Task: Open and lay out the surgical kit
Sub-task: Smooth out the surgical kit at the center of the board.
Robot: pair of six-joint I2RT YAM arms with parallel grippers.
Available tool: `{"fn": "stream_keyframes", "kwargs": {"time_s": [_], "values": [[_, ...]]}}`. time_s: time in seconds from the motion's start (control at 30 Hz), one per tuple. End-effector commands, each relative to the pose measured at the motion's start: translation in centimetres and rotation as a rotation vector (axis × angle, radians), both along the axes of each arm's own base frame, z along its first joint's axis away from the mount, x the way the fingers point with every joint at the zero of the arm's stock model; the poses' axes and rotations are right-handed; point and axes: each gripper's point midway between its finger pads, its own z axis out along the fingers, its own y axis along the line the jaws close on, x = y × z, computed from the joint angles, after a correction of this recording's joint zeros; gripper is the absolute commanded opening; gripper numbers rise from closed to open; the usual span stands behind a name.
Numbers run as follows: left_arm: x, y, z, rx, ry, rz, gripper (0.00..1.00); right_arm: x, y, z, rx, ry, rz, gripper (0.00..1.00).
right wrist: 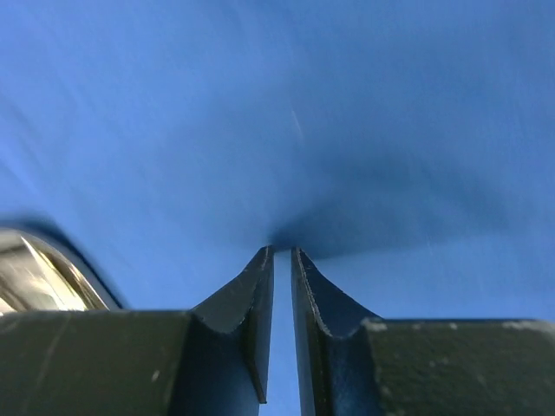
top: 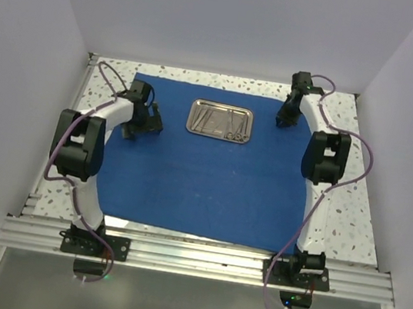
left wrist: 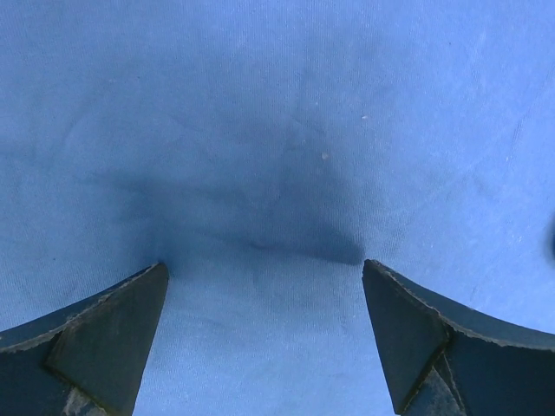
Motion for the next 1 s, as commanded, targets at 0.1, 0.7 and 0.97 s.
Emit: {"fn": "stream_keyframes", "kwargs": {"time_s": [0.1,0.7,0.97], "values": [[-2.9,0.4,-3.1,-0.037,0.119,0.094,1.00,3.3,1.7,-2.2,0.092,-0.016,0.021,0.18],[12.9,-7.9,10.5,-0.008,-0.320,-0.180,1.00,5.3,3.8,9.0,0.183,-0.244,0.059,0.67],[14.2,-10.4,6.6,-0.095,-0.262,-0.209,0.97,1.4,8.4,6.0,0.214,-0.131,0.126,0.51]]}}
